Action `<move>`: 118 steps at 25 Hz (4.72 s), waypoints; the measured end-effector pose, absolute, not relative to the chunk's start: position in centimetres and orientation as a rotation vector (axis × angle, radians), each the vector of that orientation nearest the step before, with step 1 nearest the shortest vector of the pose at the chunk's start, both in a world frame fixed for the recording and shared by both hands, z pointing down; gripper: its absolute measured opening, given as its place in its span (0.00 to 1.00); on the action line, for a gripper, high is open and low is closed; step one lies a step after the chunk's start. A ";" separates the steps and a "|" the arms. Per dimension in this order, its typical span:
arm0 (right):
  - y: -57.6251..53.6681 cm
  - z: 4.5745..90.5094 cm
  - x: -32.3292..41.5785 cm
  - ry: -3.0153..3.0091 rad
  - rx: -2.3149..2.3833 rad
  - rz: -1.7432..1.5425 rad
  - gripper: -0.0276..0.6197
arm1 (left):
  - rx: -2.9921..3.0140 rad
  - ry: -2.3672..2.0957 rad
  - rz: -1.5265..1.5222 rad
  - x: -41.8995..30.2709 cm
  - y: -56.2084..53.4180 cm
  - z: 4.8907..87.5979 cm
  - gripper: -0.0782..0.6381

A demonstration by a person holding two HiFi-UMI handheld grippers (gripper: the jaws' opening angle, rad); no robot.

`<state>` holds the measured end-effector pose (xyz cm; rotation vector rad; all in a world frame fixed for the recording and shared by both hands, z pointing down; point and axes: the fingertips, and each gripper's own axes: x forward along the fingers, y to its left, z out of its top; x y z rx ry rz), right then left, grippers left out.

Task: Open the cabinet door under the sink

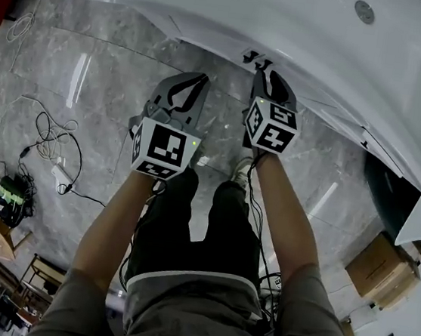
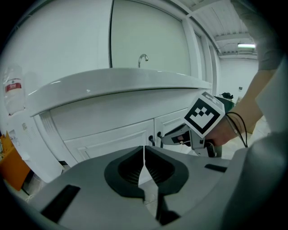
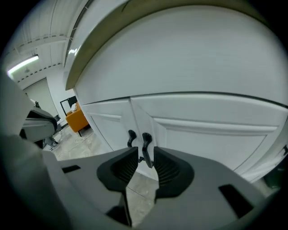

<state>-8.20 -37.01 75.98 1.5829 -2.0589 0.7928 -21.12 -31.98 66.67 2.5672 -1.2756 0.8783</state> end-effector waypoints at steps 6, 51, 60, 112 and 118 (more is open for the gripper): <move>-37.8 77.8 -8.8 -2.050 1.552 0.783 0.20 | 2.557 -1.264 0.888 -20.9 -32.7 68.4 0.14; -12.6 78.0 -0.6 -2.313 1.250 0.473 0.12 | 2.578 -0.913 0.987 -8.0 -15.6 71.4 0.14; -7.5 79.0 12.6 -2.093 1.511 0.566 0.12 | 2.635 -0.735 1.051 -2.2 -12.3 71.6 0.14; -19.7 21.9 3.5 -2.581 1.525 0.095 0.10 | 3.008 -1.154 0.492 -7.6 -20.7 22.0 0.14; -19.2 14.9 1.9 -2.667 1.506 -0.046 0.10 | 3.084 -1.234 0.334 -8.7 -20.6 15.9 0.14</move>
